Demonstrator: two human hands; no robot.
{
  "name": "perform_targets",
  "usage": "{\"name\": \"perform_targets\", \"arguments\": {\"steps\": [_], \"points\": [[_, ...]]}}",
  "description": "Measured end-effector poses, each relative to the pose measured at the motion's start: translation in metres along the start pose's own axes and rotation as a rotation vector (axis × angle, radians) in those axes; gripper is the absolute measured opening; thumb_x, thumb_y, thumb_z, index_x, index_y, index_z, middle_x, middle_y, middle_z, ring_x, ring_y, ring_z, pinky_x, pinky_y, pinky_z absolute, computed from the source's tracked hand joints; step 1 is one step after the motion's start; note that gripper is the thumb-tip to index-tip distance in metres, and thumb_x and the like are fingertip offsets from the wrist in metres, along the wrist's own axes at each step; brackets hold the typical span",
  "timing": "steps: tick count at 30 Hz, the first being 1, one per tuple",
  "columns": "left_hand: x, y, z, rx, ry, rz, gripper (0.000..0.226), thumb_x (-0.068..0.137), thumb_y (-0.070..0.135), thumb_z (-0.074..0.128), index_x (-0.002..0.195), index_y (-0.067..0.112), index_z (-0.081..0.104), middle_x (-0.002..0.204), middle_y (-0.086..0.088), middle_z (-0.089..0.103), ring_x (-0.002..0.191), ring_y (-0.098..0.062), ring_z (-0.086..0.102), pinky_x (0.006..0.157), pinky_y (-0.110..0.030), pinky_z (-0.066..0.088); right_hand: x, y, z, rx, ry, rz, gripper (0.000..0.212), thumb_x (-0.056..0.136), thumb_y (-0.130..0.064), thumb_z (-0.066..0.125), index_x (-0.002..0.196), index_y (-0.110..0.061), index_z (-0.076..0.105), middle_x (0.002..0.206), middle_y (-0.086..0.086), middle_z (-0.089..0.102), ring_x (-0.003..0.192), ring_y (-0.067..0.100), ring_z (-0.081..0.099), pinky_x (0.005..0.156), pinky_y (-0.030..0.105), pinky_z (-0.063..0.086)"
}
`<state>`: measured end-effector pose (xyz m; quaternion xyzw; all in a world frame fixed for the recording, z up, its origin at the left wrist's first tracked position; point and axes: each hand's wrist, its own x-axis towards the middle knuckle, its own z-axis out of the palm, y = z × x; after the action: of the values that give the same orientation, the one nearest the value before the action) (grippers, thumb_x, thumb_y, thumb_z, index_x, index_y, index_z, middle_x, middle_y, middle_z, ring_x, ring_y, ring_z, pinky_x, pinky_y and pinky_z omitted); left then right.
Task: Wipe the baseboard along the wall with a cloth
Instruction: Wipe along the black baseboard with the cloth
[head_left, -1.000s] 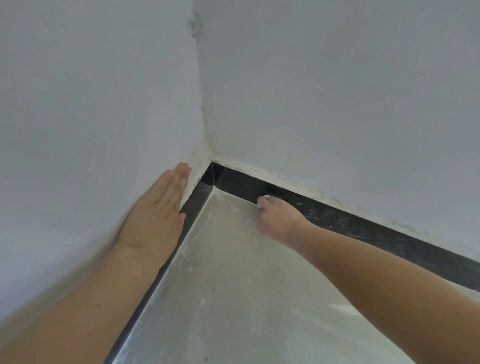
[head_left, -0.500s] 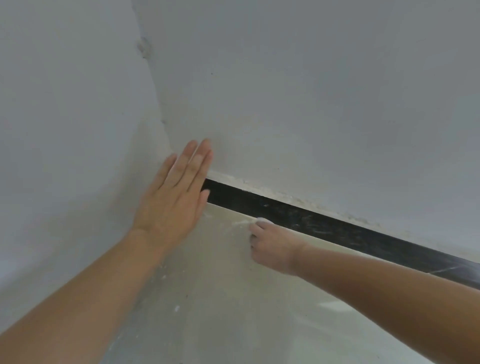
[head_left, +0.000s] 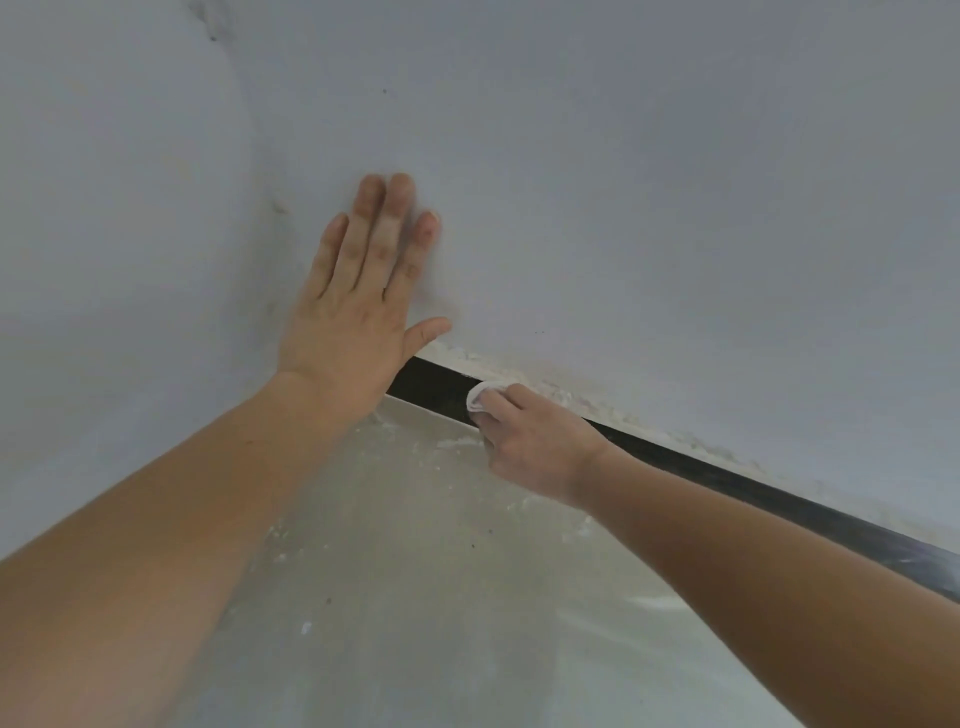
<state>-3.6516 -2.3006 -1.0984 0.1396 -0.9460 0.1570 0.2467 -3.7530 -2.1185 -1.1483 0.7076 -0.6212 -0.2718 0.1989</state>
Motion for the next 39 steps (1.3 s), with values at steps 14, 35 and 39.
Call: {"name": "perform_targets", "arguments": {"steps": [14, 35, 39], "points": [[0.003, 0.025, -0.014, -0.02, -0.117, -0.129, 0.09, 0.091, 0.062, 0.015, 0.132, 0.005, -0.042, 0.144, -0.019, -0.035, 0.135, -0.03, -0.031, 0.114, -0.038, -0.015, -0.092, -0.013, -0.013, 0.209, -0.563, 0.016, 0.023, 0.082, 0.001, 0.054, 0.093, -0.012, 0.07, 0.092, 0.004, 0.066, 0.11, 0.033, 0.043, 0.091, 0.04, 0.039], [0.005, 0.047, -0.017, -0.078, -0.08, -0.232, 0.095, 0.091, 0.065, 0.025, 0.146, -0.005, -0.01, 0.153, -0.029, -0.008, 0.143, -0.038, -0.007, 0.118, -0.045, 0.001, -0.092, -0.002, 0.008, 0.107, -0.525, -0.063, 0.006, 0.061, -0.015, 0.078, 0.064, -0.019, 0.074, 0.07, 0.002, 0.072, 0.097, 0.031, 0.06, 0.075, 0.036, 0.05], [0.006, 0.057, -0.023, -0.125, -0.116, -0.292, 0.096, 0.09, 0.066, 0.022, 0.146, -0.005, -0.012, 0.153, -0.027, -0.012, 0.144, -0.035, -0.011, 0.118, -0.046, 0.0, -0.105, -0.002, -0.001, 0.322, -0.617, 0.013, 0.025, 0.087, 0.003, 0.051, 0.1, -0.01, 0.068, 0.103, 0.007, 0.066, 0.109, 0.031, 0.049, 0.091, 0.038, 0.043]]}}
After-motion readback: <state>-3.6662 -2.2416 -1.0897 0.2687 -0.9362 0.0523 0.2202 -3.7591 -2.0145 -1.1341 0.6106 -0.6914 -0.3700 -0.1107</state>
